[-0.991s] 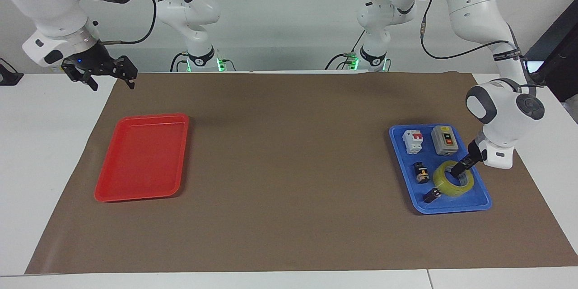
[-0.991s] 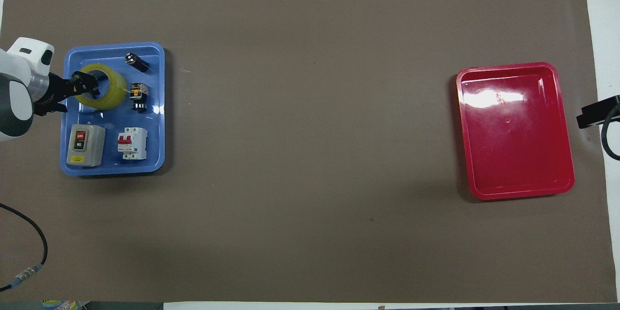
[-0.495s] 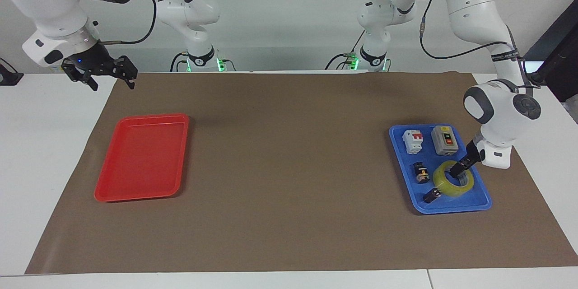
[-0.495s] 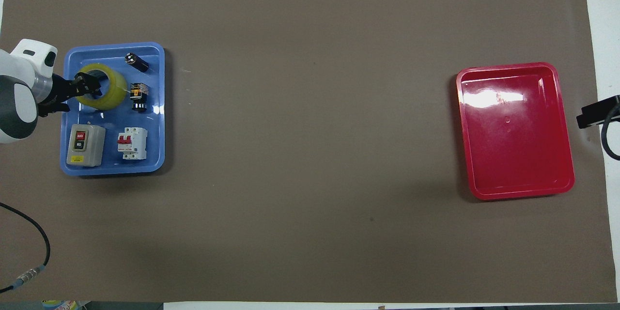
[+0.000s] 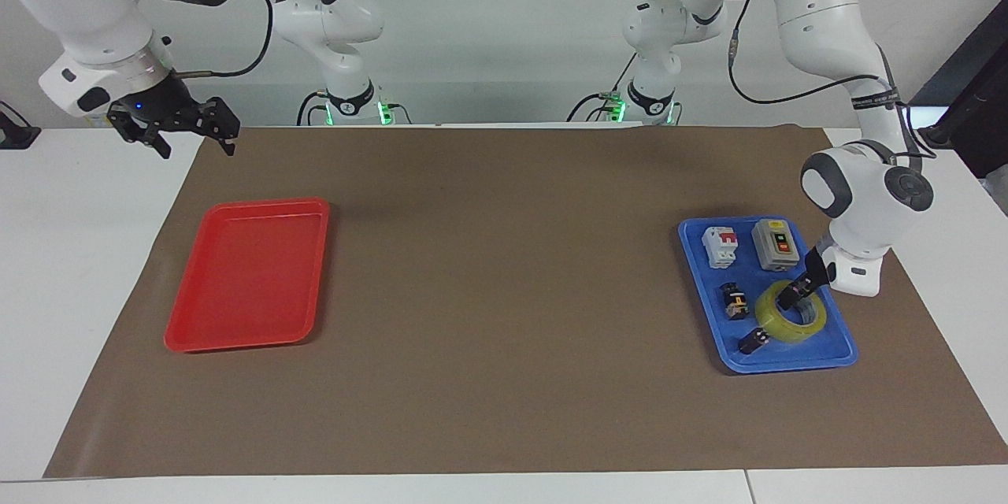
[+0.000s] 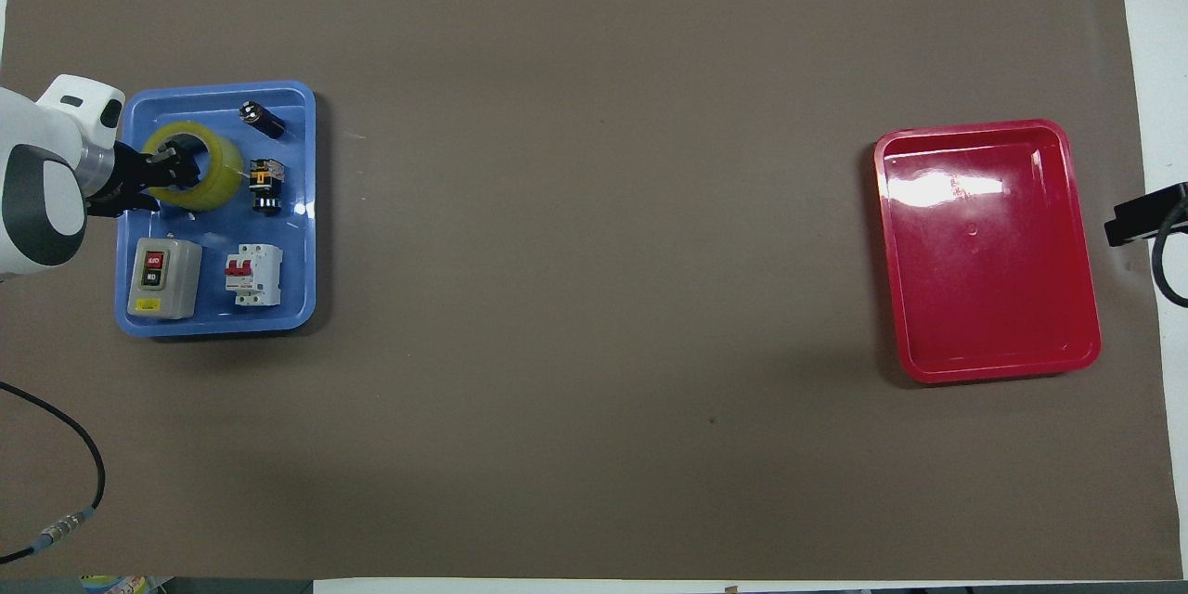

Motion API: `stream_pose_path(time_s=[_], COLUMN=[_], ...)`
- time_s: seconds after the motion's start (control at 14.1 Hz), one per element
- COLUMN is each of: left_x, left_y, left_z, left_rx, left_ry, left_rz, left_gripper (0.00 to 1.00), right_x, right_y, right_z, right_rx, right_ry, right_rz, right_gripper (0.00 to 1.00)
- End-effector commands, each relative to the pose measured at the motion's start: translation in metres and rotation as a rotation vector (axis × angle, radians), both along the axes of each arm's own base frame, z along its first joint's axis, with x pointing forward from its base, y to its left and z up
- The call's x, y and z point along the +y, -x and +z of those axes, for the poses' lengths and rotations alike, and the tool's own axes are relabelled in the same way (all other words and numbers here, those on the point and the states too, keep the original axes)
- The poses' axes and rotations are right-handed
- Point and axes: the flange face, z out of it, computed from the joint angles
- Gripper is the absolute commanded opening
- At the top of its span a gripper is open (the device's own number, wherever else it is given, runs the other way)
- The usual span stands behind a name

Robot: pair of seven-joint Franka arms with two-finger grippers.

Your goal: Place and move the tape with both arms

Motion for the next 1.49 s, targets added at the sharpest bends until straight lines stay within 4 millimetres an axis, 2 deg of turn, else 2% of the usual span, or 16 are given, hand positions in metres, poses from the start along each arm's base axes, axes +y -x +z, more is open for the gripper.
stream_pose_path(time_s=[0.0, 0.07, 0.35, 0.5, 0.57, 0.71, 0.78, 0.92, 0.99, 1.06, 1.2, 1.42], left_x=[0.0, 0.0, 0.003, -0.008, -0.027, -0.074, -0.111, -0.171, -0.21, -0.246, -0.3, -0.383], left_y=[0.004, 0.004, 0.024, 0.027, 0.027, 0.03, 0.033, 0.039, 0.045, 0.05, 0.061, 0.081], left_z=[0.011, 0.027, 0.114, 0.131, 0.13, 0.117, 0.109, 0.094, 0.087, 0.081, 0.083, 0.07], left_rx=[-0.028, -0.045, -0.077, -0.082, -0.07, -0.055, -0.036, -0.011, 0.001, 0.001, -0.023, -0.01], left_ry=[-0.004, -0.006, -0.003, -0.001, 0.002, 0.005, 0.008, 0.009, 0.008, -0.001, -0.019, -0.02], left_rz=[0.008, 0.003, 0.01, -0.006, -0.035, -0.11, -0.163, -0.251, -0.27, -0.253, -0.218, -0.216], left_gripper=[0.0, 0.0, 0.0, 0.0, 0.0, 0.0, 0.0, 0.0, 0.0, 0.0, 0.0, 0.0], right_x=[0.001, 0.0, 0.0, 0.0, 0.001, 0.001, 0.001, 0.001, 0.0, 0.001, 0.001, 0.001], right_y=[0.002, 0.002, 0.002, 0.002, 0.002, 0.002, 0.002, 0.002, 0.002, 0.002, 0.002, 0.002], right_z=[0.003, 0.003, 0.003, 0.003, 0.003, 0.003, 0.003, 0.003, 0.003, 0.003, 0.003, 0.003], right_rx=[-0.006, -0.006, -0.006, -0.005, -0.006, -0.006, -0.005, -0.006, -0.006, -0.005, -0.005, -0.006], right_ry=[-0.006, -0.006, -0.006, -0.006, -0.006, -0.006, -0.006, -0.006, -0.006, -0.006, -0.006, -0.006], right_rz=[0.006, 0.004, 0.003, 0.003, 0.006, 0.006, 0.006, 0.004, 0.003, 0.004, 0.004, 0.004], right_gripper=[1.0, 1.0, 1.0, 1.0, 1.0, 1.0, 1.0, 1.0, 1.0, 1.0, 1.0, 1.0])
